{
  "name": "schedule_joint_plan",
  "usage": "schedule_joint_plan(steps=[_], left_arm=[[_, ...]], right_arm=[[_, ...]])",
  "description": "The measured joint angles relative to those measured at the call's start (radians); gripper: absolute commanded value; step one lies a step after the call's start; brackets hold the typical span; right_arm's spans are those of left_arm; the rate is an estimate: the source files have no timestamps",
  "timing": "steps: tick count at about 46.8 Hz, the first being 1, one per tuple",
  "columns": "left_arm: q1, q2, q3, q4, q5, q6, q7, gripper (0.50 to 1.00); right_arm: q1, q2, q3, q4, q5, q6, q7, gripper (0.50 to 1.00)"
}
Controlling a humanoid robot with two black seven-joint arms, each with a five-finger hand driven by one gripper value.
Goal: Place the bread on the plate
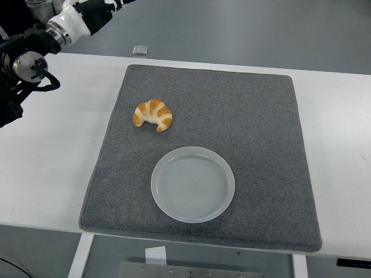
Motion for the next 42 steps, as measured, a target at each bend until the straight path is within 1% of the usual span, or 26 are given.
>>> schedule_joint_plan(steps=[3, 7, 9, 12, 16, 19, 24, 33, 37, 42], left_arm=[[-0.043, 0.04, 0.058, -0.082, 0.017, 0.039, 0.001, 0.988], [-0.105, 0.078, 0.146, -0.172, 0.112, 0.091, 0.003, 0.988], [-0.134, 0.089, 0.195, -0.222, 0.205, 0.127, 0.003, 0.988], [-0.157, 0.103, 0.236, -0.278, 0.343, 0.181, 0.003, 0.988], [-0.164, 0.125, 0.252, -0.345, 0.509, 0.24, 0.003, 0.988], [-0.165, 0.146, 0.253, -0.383, 0.62, 0.268, 0.003, 0.988], [-0.166, 0.174, 0.248, -0.427, 0.782, 0.301, 0.001, 0.988], [-0.153, 0.193, 0.247, -0.436, 1.072, 0.36, -0.005, 0.988], [-0.143, 0.202, 0.252, -0.438, 1.145, 0.38, -0.005, 0.988], [-0.106, 0.198, 0.256, -0.444, 1.171, 0.41, -0.005, 0.988]], right_arm=[[0.0, 0.0, 0.0, 0.0, 0.0, 0.001, 0.0, 0.952], [0.0, 0.0, 0.0, 0.0, 0.0, 0.002, 0.0, 0.952], [0.0, 0.0, 0.0, 0.0, 0.0, 0.002, 0.0, 0.952], [0.0, 0.0, 0.0, 0.0, 0.0, 0.002, 0.0, 0.952], [0.0, 0.0, 0.0, 0.0, 0.0, 0.002, 0.0, 0.952], [0.0, 0.0, 0.0, 0.0, 0.0, 0.003, 0.0, 0.952], [0.0, 0.0, 0.001, 0.0, 0.0, 0.003, 0.0, 0.952], [0.0, 0.0, 0.001, 0.0, 0.0, 0.002, 0.0, 0.952], [0.001, 0.0, 0.001, 0.0, 0.0, 0.002, 0.0, 0.952], [0.0, 0.0, 0.001, 0.0, 0.0, 0.002, 0.0, 0.952]])
